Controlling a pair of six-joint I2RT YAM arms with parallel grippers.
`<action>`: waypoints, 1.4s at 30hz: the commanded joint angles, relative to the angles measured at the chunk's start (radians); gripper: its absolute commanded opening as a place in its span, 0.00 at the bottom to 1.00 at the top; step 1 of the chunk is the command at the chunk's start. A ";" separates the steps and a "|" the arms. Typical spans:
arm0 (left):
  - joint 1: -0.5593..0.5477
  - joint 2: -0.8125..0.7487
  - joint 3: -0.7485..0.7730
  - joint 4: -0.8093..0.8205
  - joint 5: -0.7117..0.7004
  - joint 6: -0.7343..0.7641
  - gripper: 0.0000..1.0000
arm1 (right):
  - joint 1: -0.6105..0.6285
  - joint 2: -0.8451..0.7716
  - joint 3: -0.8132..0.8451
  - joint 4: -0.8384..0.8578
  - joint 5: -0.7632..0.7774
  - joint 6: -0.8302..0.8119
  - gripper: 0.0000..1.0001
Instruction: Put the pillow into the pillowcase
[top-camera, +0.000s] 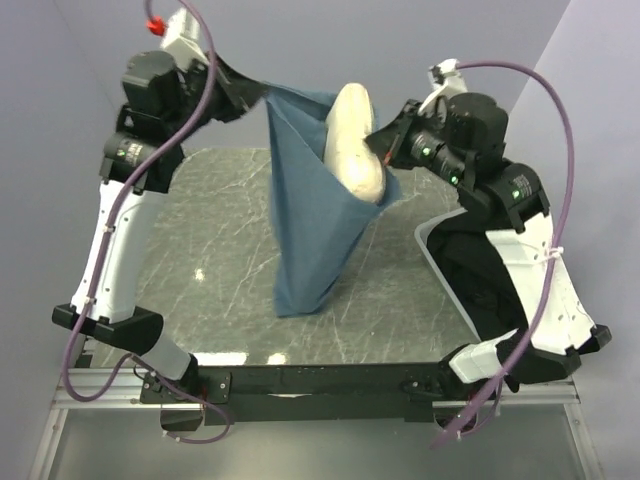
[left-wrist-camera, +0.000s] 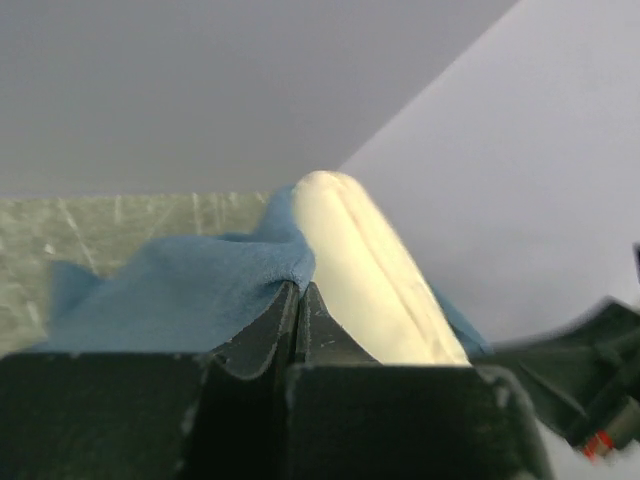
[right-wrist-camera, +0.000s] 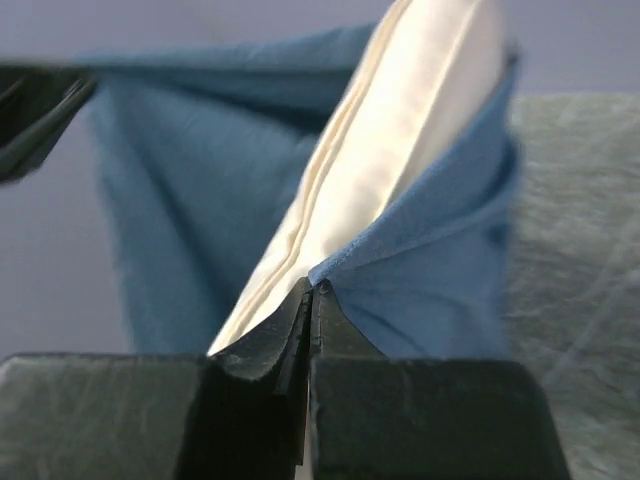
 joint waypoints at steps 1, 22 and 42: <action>0.234 -0.046 0.081 0.080 -0.006 -0.048 0.01 | 0.308 -0.050 0.028 0.115 0.045 -0.012 0.00; 0.158 -0.025 0.150 0.152 0.028 -0.030 0.01 | 0.086 -0.090 0.044 0.104 -0.091 -0.005 0.00; 0.103 -0.002 0.073 0.310 0.138 -0.090 0.01 | -0.020 -0.076 0.202 0.006 0.006 -0.031 0.00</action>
